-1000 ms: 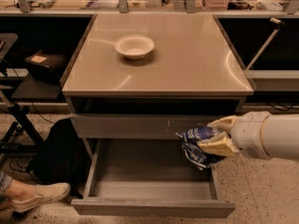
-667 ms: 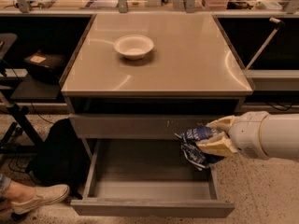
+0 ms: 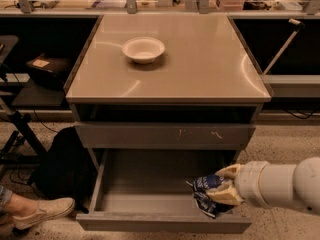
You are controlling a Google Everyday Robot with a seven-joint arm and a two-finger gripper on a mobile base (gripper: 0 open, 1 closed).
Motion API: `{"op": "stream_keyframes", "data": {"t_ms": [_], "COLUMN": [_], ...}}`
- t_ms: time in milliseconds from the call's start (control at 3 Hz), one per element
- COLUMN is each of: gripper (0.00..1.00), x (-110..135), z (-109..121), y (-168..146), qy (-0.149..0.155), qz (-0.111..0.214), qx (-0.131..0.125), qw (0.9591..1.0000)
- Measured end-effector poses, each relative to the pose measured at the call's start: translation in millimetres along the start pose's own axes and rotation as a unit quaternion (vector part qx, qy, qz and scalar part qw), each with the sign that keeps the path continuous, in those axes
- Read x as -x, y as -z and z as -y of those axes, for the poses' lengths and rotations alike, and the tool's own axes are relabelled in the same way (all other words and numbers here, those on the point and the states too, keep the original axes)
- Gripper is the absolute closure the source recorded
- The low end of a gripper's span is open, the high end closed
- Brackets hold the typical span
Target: Place blue chip bag into middle drawer
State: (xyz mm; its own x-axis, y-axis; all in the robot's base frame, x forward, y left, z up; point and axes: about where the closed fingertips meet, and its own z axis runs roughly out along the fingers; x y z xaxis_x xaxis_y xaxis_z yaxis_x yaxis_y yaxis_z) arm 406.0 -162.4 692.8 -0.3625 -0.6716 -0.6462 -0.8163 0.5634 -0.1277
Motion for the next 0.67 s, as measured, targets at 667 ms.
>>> {"op": "stream_keyframes", "data": {"t_ms": [667], "gripper": [1.0], "x": [-72.8], "z": [-15.6], "y": [-144.8], "qy": [-0.073], "qz": [0.015], "qx": [0.02], "qw": [0.997]}}
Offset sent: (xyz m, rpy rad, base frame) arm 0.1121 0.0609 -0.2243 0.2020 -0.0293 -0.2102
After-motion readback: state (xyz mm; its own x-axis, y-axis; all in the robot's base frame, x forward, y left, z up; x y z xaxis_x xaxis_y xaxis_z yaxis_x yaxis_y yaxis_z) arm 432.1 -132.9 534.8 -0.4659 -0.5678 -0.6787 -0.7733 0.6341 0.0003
